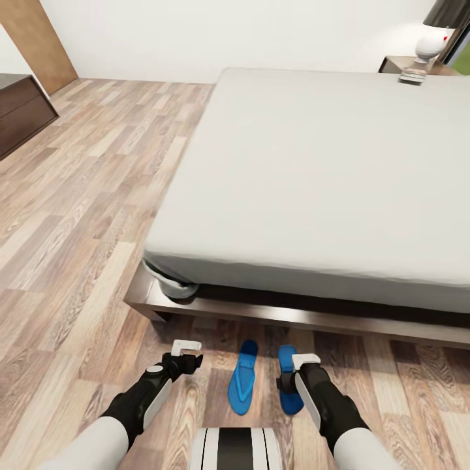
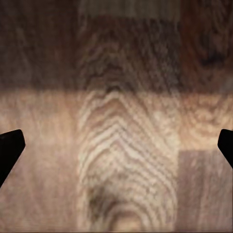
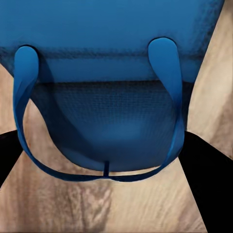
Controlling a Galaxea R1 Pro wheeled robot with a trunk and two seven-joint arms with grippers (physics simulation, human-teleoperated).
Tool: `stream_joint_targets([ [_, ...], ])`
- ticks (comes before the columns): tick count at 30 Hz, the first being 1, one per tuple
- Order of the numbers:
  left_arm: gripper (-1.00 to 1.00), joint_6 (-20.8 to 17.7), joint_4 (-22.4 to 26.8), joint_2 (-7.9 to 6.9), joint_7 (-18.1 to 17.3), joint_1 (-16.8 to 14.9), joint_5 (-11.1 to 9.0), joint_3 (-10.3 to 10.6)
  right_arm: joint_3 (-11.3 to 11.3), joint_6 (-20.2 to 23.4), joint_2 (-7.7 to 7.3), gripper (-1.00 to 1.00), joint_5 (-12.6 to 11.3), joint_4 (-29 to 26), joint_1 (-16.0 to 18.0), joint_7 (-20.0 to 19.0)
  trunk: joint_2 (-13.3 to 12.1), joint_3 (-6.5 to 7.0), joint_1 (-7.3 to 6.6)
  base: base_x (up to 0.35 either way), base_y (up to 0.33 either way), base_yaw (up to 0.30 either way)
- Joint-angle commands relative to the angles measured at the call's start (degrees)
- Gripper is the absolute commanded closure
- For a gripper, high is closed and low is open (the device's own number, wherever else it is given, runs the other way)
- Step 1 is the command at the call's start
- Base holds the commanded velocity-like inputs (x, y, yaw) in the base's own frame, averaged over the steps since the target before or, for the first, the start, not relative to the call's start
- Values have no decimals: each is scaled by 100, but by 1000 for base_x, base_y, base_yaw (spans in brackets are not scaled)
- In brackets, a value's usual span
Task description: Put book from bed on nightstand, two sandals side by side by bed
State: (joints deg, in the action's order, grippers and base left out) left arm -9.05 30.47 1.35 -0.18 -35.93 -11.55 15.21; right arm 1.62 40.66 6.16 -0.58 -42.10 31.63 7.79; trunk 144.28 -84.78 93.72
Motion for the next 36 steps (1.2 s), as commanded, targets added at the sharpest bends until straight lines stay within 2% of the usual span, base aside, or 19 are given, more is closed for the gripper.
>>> stream_joint_targets([
  [1, -100, -27, 6, -3, 1, -2, -58, 18, -37, 29, -1, 100, -29, -9, 1, 29, 1, -3, -1, 0, 161, 0],
  [7, -100, -27, 4, -3, 1, -2, -58, 17, -210, 26, -4, 100, -30, -9, 1, 22, 1, -3, -1, 0, 122, 0],
  [15, -100, -27, 3, -3, 1, -2, -58, 17, -247, 24, -9, 100, -30, -9, 1, 21, 1, -3, -1, 25, 170, 0],
  [23, -100, -25, 3, -3, 4, -2, -58, 22, -271, 22, -21, 100, -31, -9, 1, 21, 1, -3, -1, 9, 37, 0],
  [25, -100, -25, 3, -3, 5, -2, -58, 22, -333, 22, -24, 100, -60, -9, 1, 21, 1, -3, -1, 1, 5, 0],
  [28, -100, -26, 3, -3, 2, -2, -58, 19, -517, -22, -39, 100, -224, -9, 1, 21, 1, -3, -1, 1, 2, 0],
  [36, -100, -31, 12, -3, -3, -2, -58, 18, -610, -142, -51, 100, -328, -1, 1, 21, 1, -3, -1, 0, 0, 0],
])
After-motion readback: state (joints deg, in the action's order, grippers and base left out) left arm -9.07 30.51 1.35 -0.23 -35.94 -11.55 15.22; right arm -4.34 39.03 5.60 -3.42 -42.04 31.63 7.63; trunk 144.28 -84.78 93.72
